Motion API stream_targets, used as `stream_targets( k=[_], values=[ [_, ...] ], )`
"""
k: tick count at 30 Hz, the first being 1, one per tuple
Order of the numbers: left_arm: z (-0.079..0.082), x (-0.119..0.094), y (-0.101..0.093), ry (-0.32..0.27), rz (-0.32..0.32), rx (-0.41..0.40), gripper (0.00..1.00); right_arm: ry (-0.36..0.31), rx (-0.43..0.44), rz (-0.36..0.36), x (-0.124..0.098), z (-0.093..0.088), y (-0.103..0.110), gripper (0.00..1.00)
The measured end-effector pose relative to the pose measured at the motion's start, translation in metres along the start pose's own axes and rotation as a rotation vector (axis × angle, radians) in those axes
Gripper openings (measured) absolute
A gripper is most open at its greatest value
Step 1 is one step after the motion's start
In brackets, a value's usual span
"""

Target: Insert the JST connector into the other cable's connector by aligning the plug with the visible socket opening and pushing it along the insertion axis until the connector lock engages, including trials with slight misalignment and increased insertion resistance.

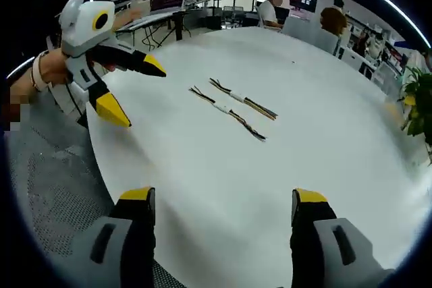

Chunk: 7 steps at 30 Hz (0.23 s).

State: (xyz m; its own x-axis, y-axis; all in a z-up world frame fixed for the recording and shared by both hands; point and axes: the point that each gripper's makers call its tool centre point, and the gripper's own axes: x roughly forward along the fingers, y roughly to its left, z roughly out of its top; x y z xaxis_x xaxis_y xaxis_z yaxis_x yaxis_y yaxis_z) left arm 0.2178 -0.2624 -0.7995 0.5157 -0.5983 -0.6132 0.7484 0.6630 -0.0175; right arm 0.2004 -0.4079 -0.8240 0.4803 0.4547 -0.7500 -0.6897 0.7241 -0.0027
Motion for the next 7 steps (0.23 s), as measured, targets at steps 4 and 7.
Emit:
stream_targets(
  k=[4, 7],
  values=[
    [-0.004, -0.001, 0.000, 0.011, 0.015, -0.019, 0.66, 0.016, -0.062, -0.050, 0.002, -0.001, -0.009, 0.80],
    [-0.005, -0.002, 0.004, 0.010, 0.030, -0.034, 0.65, -0.002, -0.023, -0.062, 0.004, 0.004, -0.014, 0.80]
  ],
)
